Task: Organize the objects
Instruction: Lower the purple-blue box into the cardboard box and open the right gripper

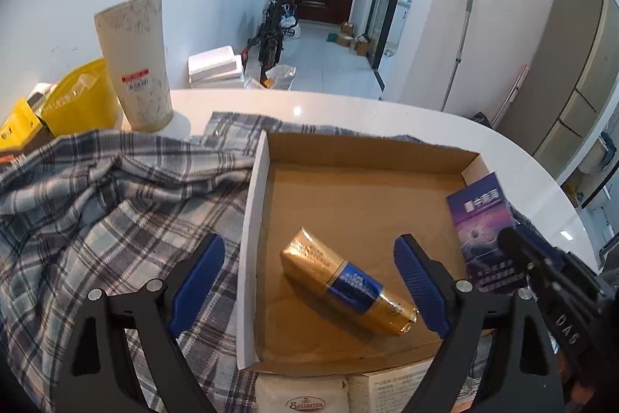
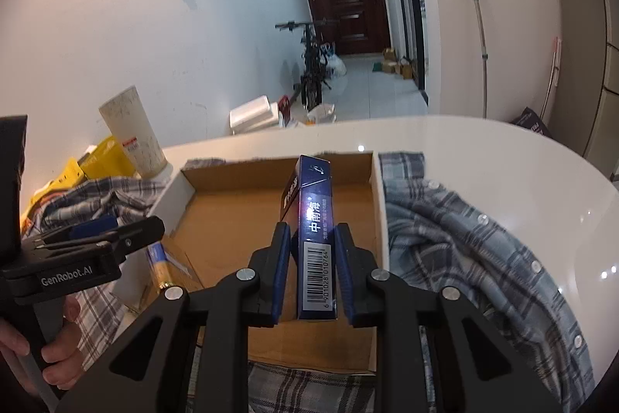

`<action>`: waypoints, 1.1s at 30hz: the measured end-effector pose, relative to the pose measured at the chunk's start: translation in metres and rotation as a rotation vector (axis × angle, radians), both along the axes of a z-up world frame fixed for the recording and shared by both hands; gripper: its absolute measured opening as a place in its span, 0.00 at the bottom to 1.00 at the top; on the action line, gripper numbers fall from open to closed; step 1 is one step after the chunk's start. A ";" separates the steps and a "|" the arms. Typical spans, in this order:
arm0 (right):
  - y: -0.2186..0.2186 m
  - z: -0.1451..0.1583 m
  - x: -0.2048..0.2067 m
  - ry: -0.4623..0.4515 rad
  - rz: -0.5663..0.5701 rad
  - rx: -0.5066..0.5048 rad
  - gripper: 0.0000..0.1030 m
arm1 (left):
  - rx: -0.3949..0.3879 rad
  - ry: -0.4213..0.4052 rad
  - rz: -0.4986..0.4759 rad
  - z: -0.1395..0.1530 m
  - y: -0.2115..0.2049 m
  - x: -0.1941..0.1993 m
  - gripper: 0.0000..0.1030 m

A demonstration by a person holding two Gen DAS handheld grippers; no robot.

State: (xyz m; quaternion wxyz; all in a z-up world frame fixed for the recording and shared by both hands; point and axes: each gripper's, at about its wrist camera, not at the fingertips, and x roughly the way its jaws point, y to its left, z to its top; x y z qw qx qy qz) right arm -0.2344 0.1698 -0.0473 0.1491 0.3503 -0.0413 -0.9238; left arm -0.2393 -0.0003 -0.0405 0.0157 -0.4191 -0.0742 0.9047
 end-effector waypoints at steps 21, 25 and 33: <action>0.004 0.012 0.009 0.093 -0.047 0.036 0.67 | -0.069 0.076 0.013 0.013 0.004 0.007 0.88; 0.008 0.040 0.023 0.202 -0.071 0.078 0.76 | -0.067 0.120 0.027 0.033 -0.001 0.024 0.88; 0.032 0.118 0.069 0.356 -0.076 -0.038 0.93 | -0.124 0.322 -0.008 0.108 -0.003 0.092 0.88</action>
